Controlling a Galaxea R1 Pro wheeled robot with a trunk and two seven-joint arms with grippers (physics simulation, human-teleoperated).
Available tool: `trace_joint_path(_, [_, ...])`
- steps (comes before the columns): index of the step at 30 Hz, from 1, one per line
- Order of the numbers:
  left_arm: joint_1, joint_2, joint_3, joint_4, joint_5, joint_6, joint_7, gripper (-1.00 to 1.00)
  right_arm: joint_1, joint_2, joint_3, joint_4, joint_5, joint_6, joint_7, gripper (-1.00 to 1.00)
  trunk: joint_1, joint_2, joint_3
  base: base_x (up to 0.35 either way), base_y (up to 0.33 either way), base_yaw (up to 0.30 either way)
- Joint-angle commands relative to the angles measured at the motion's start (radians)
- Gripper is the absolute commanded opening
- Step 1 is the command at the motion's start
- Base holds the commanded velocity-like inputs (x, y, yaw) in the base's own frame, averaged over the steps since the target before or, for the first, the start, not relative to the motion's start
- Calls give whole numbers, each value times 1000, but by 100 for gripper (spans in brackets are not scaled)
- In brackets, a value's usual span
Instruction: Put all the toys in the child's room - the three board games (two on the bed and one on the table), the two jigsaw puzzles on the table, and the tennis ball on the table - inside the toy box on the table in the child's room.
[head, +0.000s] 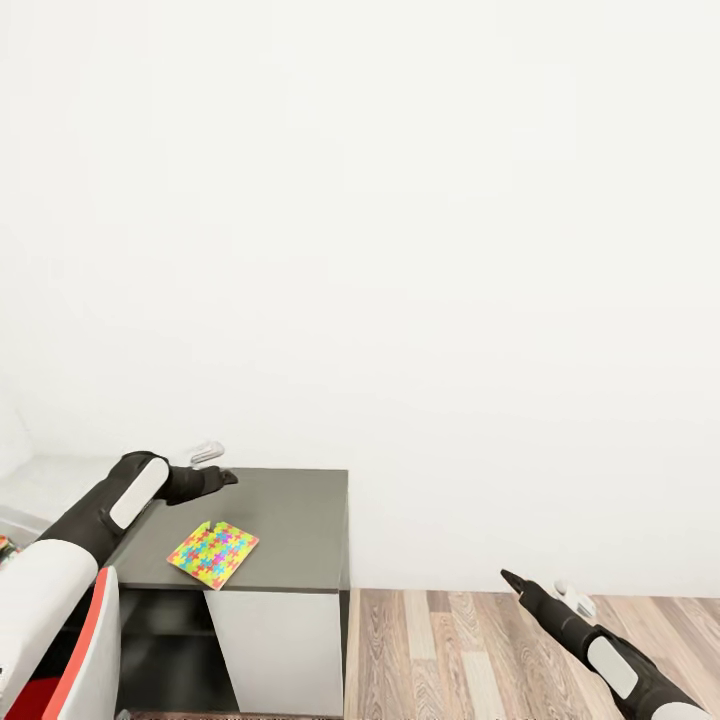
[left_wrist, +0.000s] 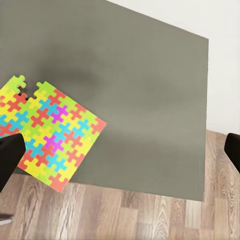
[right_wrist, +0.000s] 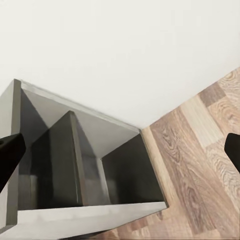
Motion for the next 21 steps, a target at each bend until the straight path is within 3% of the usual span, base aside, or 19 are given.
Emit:
trace_joint_path(1, [0, -4, -5, -1, 10, 1, 11, 100, 0, 0, -7, -2, -8, 26, 3, 100, 0, -1, -2, 0, 0, 0])
trace_joint_path(3, [0, -35, -9, 0, 9, 0, 28, 100, 0, 0, -8, -7, -7, 61, 1, 100, 0, -1, -3, 0, 0, 0])
trace_joint_path(7, [-1, -60, -9, 0, 8, -1, 99, 100, -1, 1, -8, -35, -6, 125, -39, 100, 0, -1, -5, 0, 0, 0])
trace_joint_path(9, [-1, -67, -5, 0, 8, -3, 179, 100, -5, 2, -7, -83, -4, 181, -146, 100, 0, -1, -6, 0, 0, 0])
trace_joint_path(11, [-1, -70, -4, 0, 8, -3, 219, 100, -6, 6, -6, -125, -4, 221, -252, 100, 0, -1, -6, 0, 0, 0])
trace_joint_path(15, [-1, -72, -3, 0, 8, -5, 252, 100, 0, 19, -3, -237, -4, 264, -469, 100, 0, -1, -7, 0, 0, 0])
trace_joint_path(21, [-1, -68, -2, 0, 8, -22, 266, 100, 4, 24, -3, -306, -7, 276, -539, 100, 0, -1, -7, 0, 0, 0])
